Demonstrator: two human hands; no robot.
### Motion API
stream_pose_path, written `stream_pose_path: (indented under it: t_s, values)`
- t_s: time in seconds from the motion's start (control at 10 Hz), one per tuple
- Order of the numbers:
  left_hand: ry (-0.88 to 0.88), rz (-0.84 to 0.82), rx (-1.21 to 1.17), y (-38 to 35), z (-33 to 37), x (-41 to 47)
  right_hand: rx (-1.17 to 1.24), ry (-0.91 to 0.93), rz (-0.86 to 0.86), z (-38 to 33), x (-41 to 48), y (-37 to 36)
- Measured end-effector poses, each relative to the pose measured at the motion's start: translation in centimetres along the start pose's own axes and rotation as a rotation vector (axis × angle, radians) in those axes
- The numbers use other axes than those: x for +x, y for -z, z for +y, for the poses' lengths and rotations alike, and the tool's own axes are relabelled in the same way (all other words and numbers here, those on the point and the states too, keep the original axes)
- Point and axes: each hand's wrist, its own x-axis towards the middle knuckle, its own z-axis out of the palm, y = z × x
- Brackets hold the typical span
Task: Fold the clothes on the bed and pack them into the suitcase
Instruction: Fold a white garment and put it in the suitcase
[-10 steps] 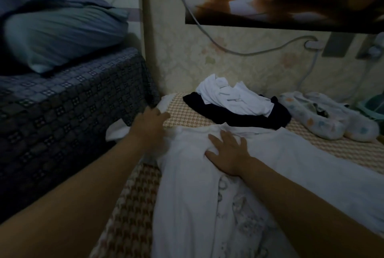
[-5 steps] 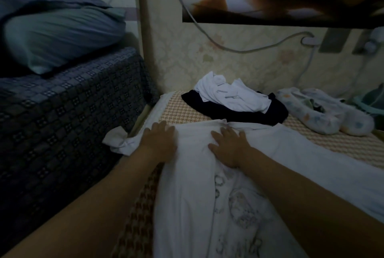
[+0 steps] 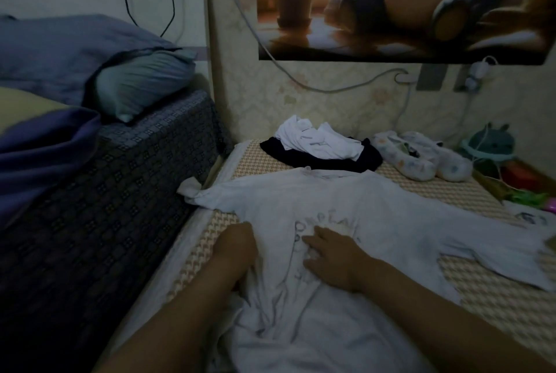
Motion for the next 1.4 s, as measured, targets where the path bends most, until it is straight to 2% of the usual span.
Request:
stream_pose_path:
  t_s: [0.1, 0.2, 0.3, 0.4, 0.5, 0.6, 0.7, 0.8, 0.9, 1.0, 1.1, 1.2, 1.3, 1.4]
  values:
    - [0.115, 0.179, -0.309, 0.9, -1.1, -1.5, -0.039, 0.001, 0.001, 0.7, -2.6, -0.7]
    - [0.222, 0.082, -0.282, 1.8, -3.0, -1.5, -0.021, -0.023, 0.018, 2.1, -3.9, -0.5]
    - [0.125, 0.061, -0.253, -1.4, -3.8, 0.5, 0.088, -0.011, 0.048, 3.0, -4.7, -0.3]
    - [-0.177, 0.244, -0.218, -0.7, -0.4, -1.3, 0.257, 0.042, 0.249, 3.6, -5.9, -0.3]
    - [-0.514, -0.074, -0.228, 2.2, 4.6, -5.6, 0.151, 0.025, 0.468, 5.0, -7.3, 0.0]
    - [-0.587, -0.479, -0.271, 2.5, 7.1, -8.5, 0.011, -0.08, 0.315, 6.6, -9.4, 0.7]
    - [-0.673, -0.464, -0.132, 1.4, 7.9, -8.8, 0.051, -0.039, 0.262, 8.4, -11.3, 0.5]
    - [-0.693, -0.417, -0.147, 1.5, 8.2, -8.5, 0.155, -0.007, 0.285, 8.9, -12.4, 0.1]
    - [-0.729, -0.296, -0.214, 2.8, 8.3, -8.8, 0.164, 0.003, 0.404, 8.8, -13.1, 1.1]
    - [-0.724, -0.242, -0.337, 4.0, 8.6, -9.4, 0.1, -0.099, 0.44, 10.6, -14.0, 3.2]
    - [-0.735, -0.451, -0.082, 3.3, 9.9, -10.7, -0.012, -0.184, 0.297, 11.9, -15.3, 3.8]
    - [-0.7, -0.44, 0.136, 1.7, 11.5, -11.7, 0.163, -0.184, 0.354, 11.1, -17.0, 3.3]
    - [-0.732, -0.239, 0.043, 2.1, 12.6, -12.5, 0.297, -0.124, 0.303, 10.3, -18.7, 3.6]
    - [-0.811, -0.24, 0.023, 2.2, 13.5, -13.7, 0.19, 0.005, 0.049, 8.9, -20.6, 2.9]
